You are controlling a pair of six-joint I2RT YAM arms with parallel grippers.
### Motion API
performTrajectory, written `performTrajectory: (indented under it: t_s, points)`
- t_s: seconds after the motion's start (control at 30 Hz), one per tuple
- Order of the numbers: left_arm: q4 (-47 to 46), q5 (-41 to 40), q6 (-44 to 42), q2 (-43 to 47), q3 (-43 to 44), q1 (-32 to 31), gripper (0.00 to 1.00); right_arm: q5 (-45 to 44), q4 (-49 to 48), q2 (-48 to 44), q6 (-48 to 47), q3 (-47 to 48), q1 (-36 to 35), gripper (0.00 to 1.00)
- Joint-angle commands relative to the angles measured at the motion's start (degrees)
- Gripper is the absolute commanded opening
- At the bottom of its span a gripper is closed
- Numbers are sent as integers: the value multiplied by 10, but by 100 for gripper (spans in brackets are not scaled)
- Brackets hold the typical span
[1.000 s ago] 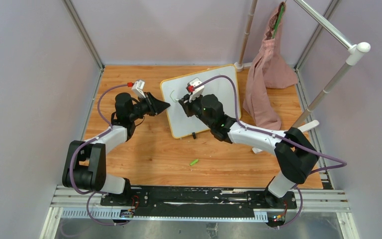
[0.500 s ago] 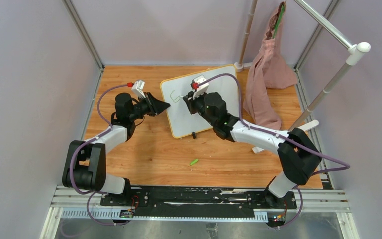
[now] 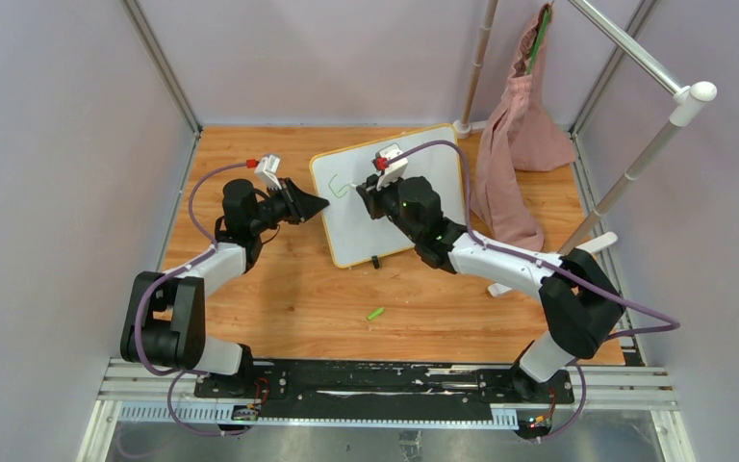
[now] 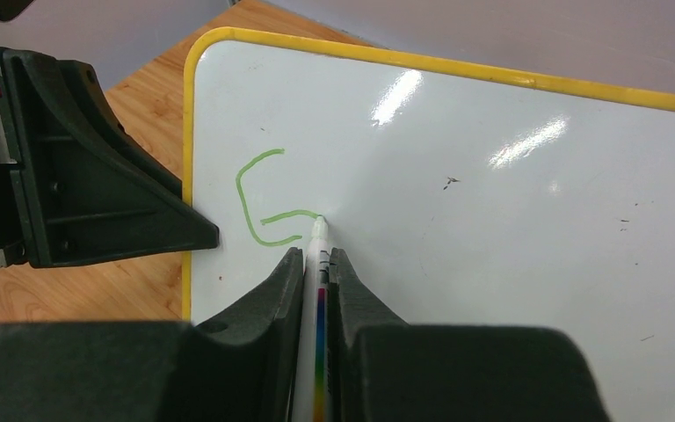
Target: Write a sentence on the whiteboard
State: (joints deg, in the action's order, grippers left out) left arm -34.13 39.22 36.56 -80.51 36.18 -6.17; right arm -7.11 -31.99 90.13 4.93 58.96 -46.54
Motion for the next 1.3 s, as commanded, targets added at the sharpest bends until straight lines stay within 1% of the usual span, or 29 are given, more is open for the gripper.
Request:
performTrajectory:
  t_s: [0.0, 0.4, 0.6, 0.7, 1.27]
  points:
    - [-14, 4, -2, 11, 8, 3, 0, 6, 25, -6, 4, -11, 13, 0]
    - [-14, 5, -1, 12, 7, 3, 0, 30, 43, -21, 11, -34, 12, 0]
    - [-15, 5, -3, 12, 7, 3, 0, -3, 18, -60, 15, -48, 13, 0]
    - [-14, 5, -3, 11, 7, 3, 0, -10, 21, -69, 8, -39, 14, 0]
    - [-16, 9, -3, 10, 8, 3, 0, 14, 13, -27, 12, 12, 27, 0]
